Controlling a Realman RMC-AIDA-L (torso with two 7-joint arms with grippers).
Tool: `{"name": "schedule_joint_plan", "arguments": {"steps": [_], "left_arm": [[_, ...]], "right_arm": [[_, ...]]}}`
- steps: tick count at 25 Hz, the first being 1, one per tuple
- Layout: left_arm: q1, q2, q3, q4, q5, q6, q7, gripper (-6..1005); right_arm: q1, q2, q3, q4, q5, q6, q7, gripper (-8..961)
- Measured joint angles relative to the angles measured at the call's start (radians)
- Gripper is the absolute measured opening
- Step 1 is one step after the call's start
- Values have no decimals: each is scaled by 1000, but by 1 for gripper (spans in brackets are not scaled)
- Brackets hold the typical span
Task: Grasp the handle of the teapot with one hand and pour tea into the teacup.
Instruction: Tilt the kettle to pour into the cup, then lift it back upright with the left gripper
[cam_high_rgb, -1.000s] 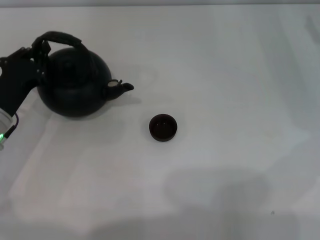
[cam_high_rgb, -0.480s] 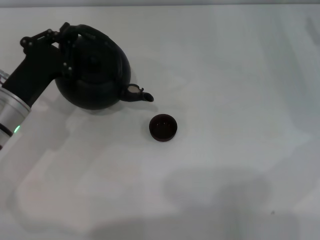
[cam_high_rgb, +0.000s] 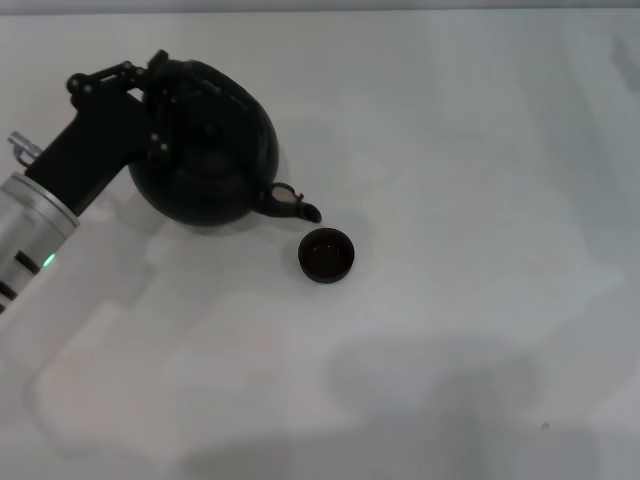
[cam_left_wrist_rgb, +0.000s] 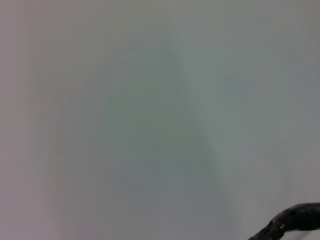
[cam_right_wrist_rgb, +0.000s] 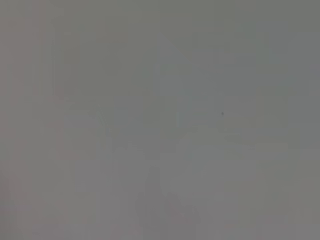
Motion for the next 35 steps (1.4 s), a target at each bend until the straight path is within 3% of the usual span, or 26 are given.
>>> {"name": "schedule_joint_plan", "arguments": {"steps": [35], "left_arm": [[-31,1,0,-2,68,-5,150,102]], "right_arm": [[1,-1,0,13,3,-4,-2,845]]}}
